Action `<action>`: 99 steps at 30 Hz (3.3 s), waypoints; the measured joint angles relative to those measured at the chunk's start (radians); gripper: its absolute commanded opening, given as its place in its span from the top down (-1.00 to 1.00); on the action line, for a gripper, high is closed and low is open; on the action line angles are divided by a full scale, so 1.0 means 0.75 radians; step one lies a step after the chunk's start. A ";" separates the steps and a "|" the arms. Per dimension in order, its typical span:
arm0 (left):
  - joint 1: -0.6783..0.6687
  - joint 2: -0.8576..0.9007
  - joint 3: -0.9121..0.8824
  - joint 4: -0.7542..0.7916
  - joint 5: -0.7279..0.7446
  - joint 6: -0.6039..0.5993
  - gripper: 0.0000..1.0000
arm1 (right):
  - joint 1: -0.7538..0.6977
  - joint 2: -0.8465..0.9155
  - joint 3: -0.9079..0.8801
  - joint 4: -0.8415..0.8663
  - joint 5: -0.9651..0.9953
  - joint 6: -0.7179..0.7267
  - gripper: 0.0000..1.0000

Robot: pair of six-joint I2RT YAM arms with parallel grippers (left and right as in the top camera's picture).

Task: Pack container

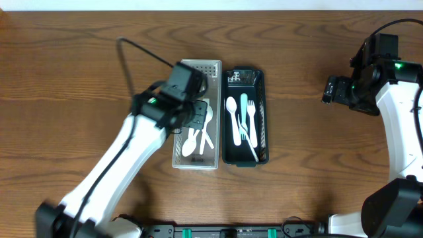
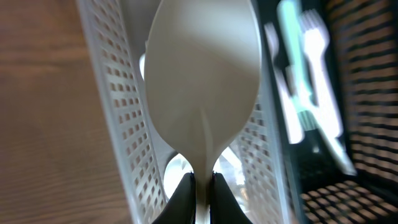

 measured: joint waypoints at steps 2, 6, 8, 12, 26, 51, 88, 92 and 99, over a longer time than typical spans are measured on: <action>0.000 0.083 0.000 0.002 0.000 0.000 0.88 | 0.000 0.001 0.000 0.001 0.000 0.000 -0.88; 0.005 0.191 0.000 0.012 0.000 0.001 0.77 | 0.000 0.000 0.000 0.000 0.000 0.000 -0.88; 0.011 0.200 -0.001 0.012 -0.001 0.006 0.35 | 0.000 0.000 0.000 0.001 0.000 0.000 -0.88; 0.041 0.191 -0.001 0.010 -0.011 0.009 -0.11 | 0.000 0.001 0.000 0.001 0.000 0.000 -0.88; 0.267 -0.241 0.003 -0.035 -0.196 0.011 -0.96 | 0.033 0.001 -0.002 0.242 -0.004 -0.030 -0.98; 0.563 -0.491 -0.148 0.120 -0.255 0.051 -0.96 | 0.358 -0.255 -0.235 0.639 0.134 -0.154 -0.99; 0.364 -1.650 -0.763 0.004 -0.396 0.052 -0.96 | 0.358 -1.678 -0.969 0.031 0.154 -0.073 -0.98; 0.364 -1.650 -0.763 0.004 -0.395 0.052 -0.96 | 0.358 -1.678 -0.969 0.031 0.154 -0.073 -0.98; 0.364 -1.650 -0.763 0.004 -0.396 0.052 -0.96 | 0.358 -1.684 -0.969 0.031 0.154 -0.073 -0.99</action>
